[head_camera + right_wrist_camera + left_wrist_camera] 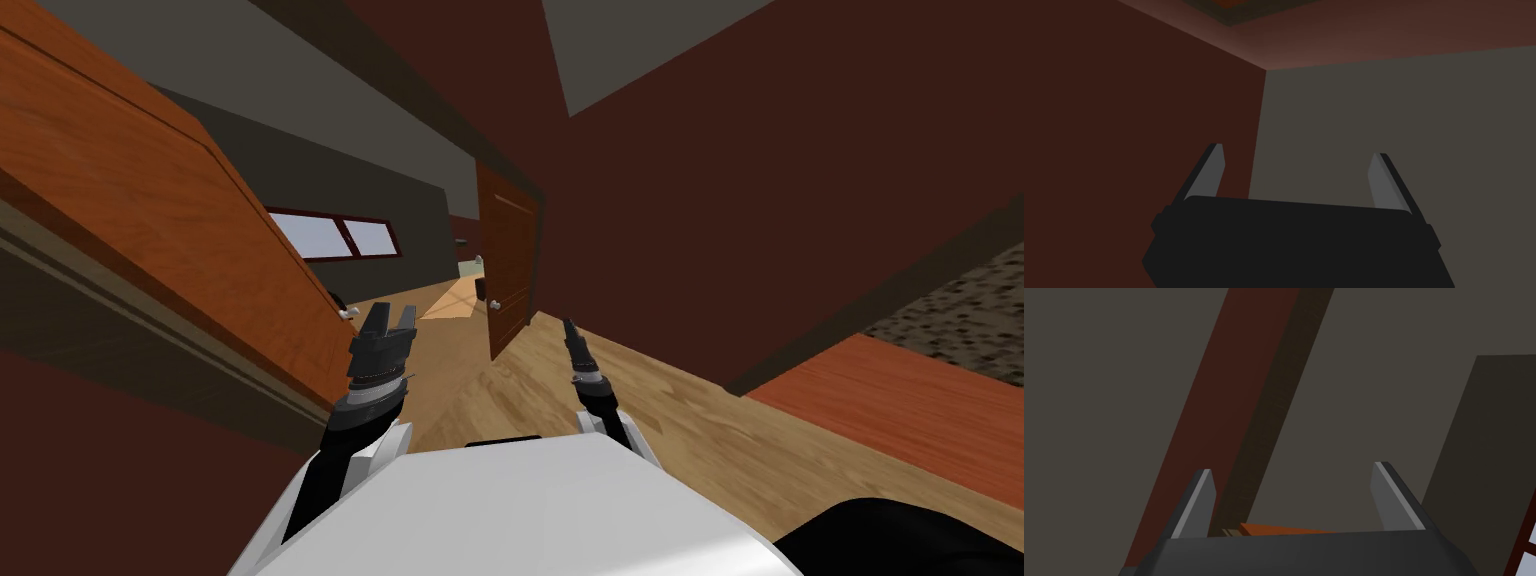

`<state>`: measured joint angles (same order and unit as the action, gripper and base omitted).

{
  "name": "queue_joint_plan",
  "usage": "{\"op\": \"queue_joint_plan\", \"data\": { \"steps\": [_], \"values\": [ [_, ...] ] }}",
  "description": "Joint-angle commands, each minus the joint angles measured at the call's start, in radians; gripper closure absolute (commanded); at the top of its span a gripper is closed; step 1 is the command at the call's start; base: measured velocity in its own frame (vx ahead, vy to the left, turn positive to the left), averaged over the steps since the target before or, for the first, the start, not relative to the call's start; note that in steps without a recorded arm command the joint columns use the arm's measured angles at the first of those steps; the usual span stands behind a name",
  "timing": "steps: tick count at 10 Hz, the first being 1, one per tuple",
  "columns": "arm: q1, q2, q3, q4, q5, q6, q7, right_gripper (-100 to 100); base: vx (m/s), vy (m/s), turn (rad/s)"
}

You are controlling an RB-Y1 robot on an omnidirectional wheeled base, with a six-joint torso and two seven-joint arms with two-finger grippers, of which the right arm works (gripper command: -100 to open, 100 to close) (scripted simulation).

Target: Push the door open

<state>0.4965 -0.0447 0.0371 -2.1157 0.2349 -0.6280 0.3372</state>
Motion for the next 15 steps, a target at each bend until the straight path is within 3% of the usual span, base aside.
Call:
{"op": "queue_joint_plan", "data": {
  "steps": [1, 5, 9, 15],
  "values": [
    [-0.002, -0.009, -0.007, 0.029, 0.01, -0.011, 0.02, -100, 0.108, -0.009, 0.081],
    [-0.004, -0.021, -0.011, 0.095, 0.044, -0.034, 0.076, -100, 0.096, -0.013, 0.086],
    [-0.007, -0.034, -0.018, 0.2, 0.096, -0.071, 0.164, -100, 0.137, -0.025, 0.144],
    [-0.01, -0.04, -0.026, 0.31, 0.151, -0.11, 0.256, -100, 0.101, -0.027, 0.095]
  ]
}}
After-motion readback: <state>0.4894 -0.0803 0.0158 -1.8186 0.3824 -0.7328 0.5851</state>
